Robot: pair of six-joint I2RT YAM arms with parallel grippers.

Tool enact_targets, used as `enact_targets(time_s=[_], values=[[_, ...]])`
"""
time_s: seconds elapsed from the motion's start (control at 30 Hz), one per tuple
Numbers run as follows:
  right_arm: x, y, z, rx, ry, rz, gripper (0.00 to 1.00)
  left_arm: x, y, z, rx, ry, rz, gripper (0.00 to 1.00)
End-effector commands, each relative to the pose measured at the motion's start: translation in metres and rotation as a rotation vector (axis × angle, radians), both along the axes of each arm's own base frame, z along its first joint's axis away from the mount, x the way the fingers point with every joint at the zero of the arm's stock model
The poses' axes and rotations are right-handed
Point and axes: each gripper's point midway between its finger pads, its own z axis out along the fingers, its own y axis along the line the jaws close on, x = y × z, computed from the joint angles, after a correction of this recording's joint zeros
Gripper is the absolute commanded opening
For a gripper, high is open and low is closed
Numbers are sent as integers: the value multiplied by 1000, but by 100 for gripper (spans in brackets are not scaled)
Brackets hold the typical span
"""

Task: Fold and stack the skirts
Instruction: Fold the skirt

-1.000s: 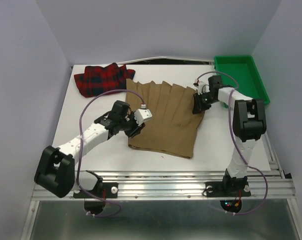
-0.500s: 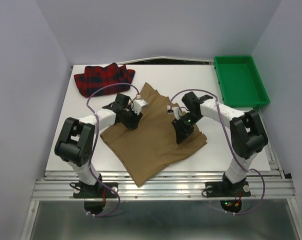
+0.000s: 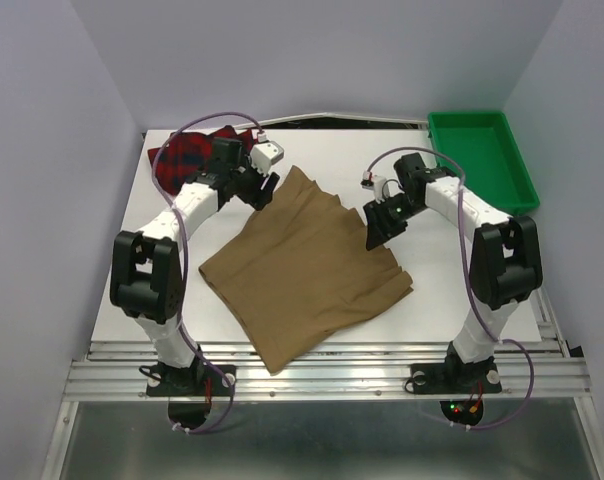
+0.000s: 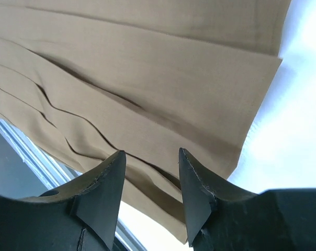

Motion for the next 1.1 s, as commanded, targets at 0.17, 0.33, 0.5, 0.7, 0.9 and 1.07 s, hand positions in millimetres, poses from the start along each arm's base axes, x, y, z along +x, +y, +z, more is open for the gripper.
enact_targets(time_s=[0.17,0.33,0.5,0.7,0.9,1.07], values=[[-9,-4,-27,-45,50,-50,51,-3,51,-44,113,179,60,73],[28,-2,-22,-60,-68,-45,51,-40,67,-52,98,285,17,75],[54,-17,-61,-201,-107,-15,49,-60,76,-67,122,299,36,76],[20,-31,-106,-280,-5,29,45,-62,79,-96,152,383,24,72],[-25,-44,-112,-300,75,49,40,-23,53,-98,81,345,-23,31],[-78,-37,-97,-232,155,139,34,11,0,-89,92,268,-134,16]])
